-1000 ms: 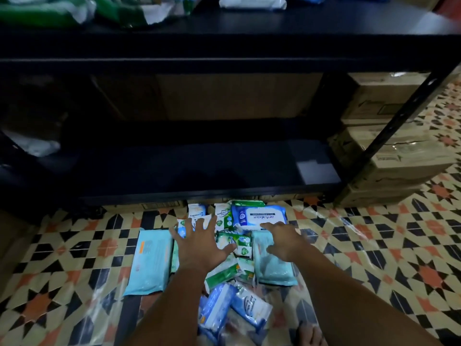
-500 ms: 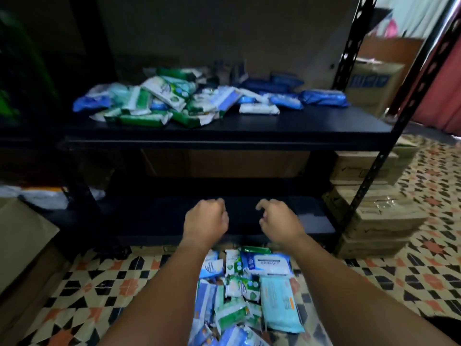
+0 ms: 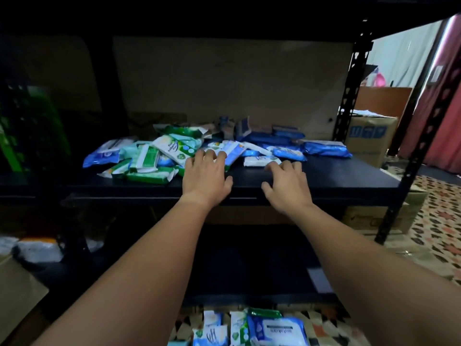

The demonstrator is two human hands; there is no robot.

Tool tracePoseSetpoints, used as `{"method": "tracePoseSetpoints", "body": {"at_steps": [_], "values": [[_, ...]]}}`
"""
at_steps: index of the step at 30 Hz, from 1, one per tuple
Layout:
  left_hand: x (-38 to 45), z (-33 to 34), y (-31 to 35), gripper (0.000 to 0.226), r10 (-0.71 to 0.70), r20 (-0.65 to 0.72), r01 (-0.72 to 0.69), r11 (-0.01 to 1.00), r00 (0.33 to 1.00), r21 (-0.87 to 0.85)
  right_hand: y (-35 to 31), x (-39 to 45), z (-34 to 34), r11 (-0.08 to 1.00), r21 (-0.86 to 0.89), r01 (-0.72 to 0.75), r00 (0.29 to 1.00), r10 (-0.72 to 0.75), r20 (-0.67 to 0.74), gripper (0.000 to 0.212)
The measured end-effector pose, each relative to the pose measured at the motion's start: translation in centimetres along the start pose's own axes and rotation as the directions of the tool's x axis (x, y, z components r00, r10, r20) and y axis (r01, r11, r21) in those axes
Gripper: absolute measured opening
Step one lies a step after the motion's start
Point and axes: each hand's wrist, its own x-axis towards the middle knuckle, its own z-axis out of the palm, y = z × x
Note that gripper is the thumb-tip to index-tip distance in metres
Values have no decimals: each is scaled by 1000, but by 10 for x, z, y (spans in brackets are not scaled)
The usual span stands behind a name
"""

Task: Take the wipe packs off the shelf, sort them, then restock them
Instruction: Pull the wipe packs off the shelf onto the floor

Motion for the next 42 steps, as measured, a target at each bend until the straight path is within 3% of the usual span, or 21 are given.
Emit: {"method": "tracePoseSetpoints", "body": {"at_steps": [4, 10, 15, 18, 21, 26, 31, 34, 42], "values": [[58, 12, 5, 69, -71, 147, 79, 996, 987, -46, 10, 48, 18, 997, 22, -79, 983, 75, 168, 67], [121, 46, 11, 85, -113, 292, 129, 991, 950, -38, 26, 109, 58, 997, 51, -55, 967, 41, 251, 76], [137, 69, 8, 102, -201, 363, 191, 980, 910, 63, 31, 137, 78, 999, 39, 38, 979, -45, 200, 80], [144, 75, 9, 99, -250, 398, 231, 968, 883, 95, 32, 147, 85, 986, -28, 163, 981, -160, 107, 79], [144, 77, 10, 91, -253, 361, 230, 967, 898, 108, 32, 146, 84, 974, -27, 224, 974, -223, 34, 72], [136, 73, 3, 81, -144, 301, 143, 989, 943, 25, 26, 139, 76, 970, -88, 228, 973, -230, -5, 77], [128, 68, -7, 81, -13, 237, 30, 997, 971, -67, 26, 125, 68, 976, 143, 166, 982, -176, 63, 76], [124, 65, -10, 82, 51, 239, -42, 998, 970, -44, 26, 117, 63, 970, 214, 110, 982, -139, 125, 80], [120, 55, -17, 91, 255, 303, -268, 963, 918, 3, 23, 109, 59, 994, 105, -1, 988, -16, 153, 92]]}}
